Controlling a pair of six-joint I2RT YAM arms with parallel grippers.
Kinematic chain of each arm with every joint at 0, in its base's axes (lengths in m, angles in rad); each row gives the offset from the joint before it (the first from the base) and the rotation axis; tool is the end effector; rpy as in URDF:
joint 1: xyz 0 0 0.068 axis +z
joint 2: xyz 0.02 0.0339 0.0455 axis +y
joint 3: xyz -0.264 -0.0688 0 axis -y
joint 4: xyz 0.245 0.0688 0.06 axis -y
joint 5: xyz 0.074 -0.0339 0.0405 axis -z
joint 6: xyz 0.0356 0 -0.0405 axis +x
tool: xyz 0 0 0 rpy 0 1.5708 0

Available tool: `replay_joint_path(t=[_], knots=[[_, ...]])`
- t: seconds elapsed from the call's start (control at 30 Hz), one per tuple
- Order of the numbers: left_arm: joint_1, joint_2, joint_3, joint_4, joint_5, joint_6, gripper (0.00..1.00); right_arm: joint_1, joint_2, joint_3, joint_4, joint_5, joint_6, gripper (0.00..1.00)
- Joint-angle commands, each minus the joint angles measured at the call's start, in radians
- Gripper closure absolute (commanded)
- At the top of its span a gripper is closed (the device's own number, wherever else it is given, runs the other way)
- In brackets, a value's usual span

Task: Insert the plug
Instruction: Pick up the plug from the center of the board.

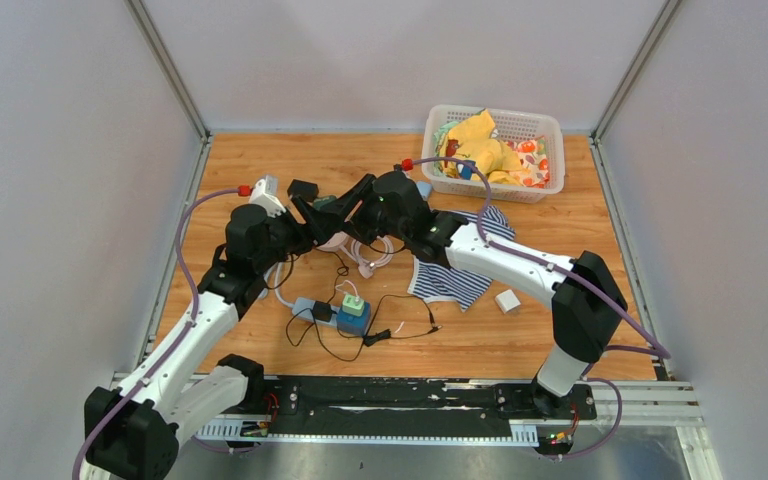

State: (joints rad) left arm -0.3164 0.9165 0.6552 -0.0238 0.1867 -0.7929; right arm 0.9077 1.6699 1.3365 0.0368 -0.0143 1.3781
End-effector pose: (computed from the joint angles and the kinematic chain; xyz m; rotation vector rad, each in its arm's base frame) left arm 0.2033 -0.0735 0.2870 -0.3281 1.9316 -0.9265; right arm 0.2471 0.3172 0.3207 0.5009 2.1402 1.4865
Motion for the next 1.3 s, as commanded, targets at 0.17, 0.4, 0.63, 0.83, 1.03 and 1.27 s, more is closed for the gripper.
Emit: replay_joint_path(t=[0.17, 0.4, 0.63, 0.83, 1.03, 1.27], knots=[[-0.001, -0.037, 0.005, 0.103, -0.065, 0.024, 0.58, 0.034, -0.013, -0.031, 0.009, -0.095, -0.048, 0.68], [-0.001, -0.123, -0.009, 0.103, -0.002, 0.039, 0.88, 0.014, -0.046, -0.097, 0.120, -0.189, -0.237, 0.47], [-0.001, -0.192, -0.020, 0.102, 0.099, 0.074, 0.98, -0.027, -0.134, -0.199, 0.219, -0.249, -0.420, 0.22], [-0.001, -0.209, -0.004, 0.102, 0.168, 0.079, 1.00, -0.064, -0.196, -0.229, 0.219, -0.309, -0.544, 0.18], [-0.001, -0.201, 0.018, 0.101, 0.324, 0.119, 1.00, -0.150, -0.277, -0.302, 0.343, -0.492, -0.628, 0.17], [-0.001, -0.164, 0.037, 0.100, 0.518, 0.167, 1.00, -0.219, -0.332, -0.295, 0.371, -0.763, -0.736, 0.18]])
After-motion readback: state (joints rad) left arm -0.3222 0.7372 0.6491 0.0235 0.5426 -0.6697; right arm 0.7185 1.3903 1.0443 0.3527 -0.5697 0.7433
